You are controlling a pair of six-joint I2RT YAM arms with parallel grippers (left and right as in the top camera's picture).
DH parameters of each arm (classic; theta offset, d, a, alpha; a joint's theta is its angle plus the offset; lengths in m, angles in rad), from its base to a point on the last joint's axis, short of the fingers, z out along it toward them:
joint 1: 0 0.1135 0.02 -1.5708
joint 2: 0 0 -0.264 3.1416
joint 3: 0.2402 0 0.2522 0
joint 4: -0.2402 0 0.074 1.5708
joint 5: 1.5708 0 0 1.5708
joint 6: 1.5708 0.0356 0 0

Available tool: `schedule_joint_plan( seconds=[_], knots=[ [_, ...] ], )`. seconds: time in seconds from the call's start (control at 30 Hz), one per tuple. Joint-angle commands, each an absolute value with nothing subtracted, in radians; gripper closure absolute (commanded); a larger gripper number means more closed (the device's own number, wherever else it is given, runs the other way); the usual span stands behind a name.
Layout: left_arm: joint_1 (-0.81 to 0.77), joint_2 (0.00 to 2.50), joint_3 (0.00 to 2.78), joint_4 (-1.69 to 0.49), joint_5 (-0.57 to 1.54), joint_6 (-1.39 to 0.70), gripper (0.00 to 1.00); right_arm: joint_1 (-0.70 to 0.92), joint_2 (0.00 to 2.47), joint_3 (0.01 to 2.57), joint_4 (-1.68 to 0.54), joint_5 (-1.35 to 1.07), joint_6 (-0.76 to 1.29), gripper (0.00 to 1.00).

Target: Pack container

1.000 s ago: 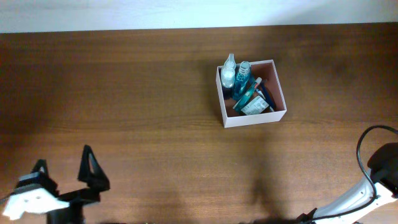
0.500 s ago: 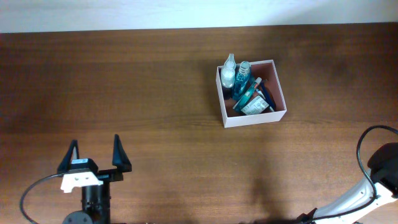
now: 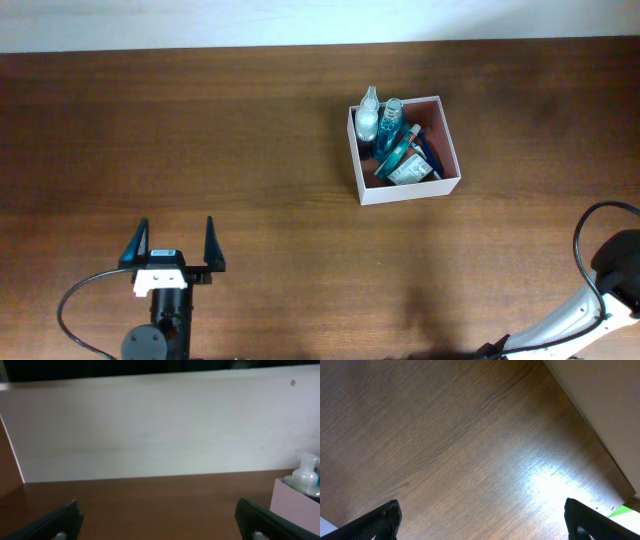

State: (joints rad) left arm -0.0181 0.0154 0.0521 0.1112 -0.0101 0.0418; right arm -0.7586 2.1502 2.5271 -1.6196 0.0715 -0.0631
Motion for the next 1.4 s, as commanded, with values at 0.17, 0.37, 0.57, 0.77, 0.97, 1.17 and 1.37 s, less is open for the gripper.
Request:
schedule_joint_plan(
  seconds=[0.17,0.37,0.57,0.77,0.97,1.17,1.37],
  knots=[
    [-0.002,0.005,0.008,0.066,0.005,-0.076,0.01,-0.76,2.155,2.522,-1.618,0.083,-0.062,0.01],
    [0.007,0.005,0.008,-0.004,0.005,-0.079,0.0,-0.76,2.155,2.522,-1.618,0.083,-0.062,0.01],
    [0.007,0.005,0.009,-0.083,0.001,-0.059,0.01,-0.76,2.155,2.522,-1.618,0.083,-0.062,0.01],
    [0.007,0.005,0.009,-0.083,0.001,-0.059,0.0,-0.76,2.155,2.522,-1.618,0.083,-0.062,0.01],
    [0.007,0.005,0.009,-0.083,0.001,-0.059,0.01,-0.76,2.155,2.522,-1.618,0.083,-0.062,0.01],
    [0.007,0.005,0.009,-0.083,0.001,-0.059,0.01,-0.76,2.155,2.522,-1.618,0.083,-0.062,0.01],
    [0.007,0.005,0.009,-0.083,0.001,-0.059,0.01,-0.76,2.155,2.522,-1.618,0.083,-0.062,0.01]
  ],
)
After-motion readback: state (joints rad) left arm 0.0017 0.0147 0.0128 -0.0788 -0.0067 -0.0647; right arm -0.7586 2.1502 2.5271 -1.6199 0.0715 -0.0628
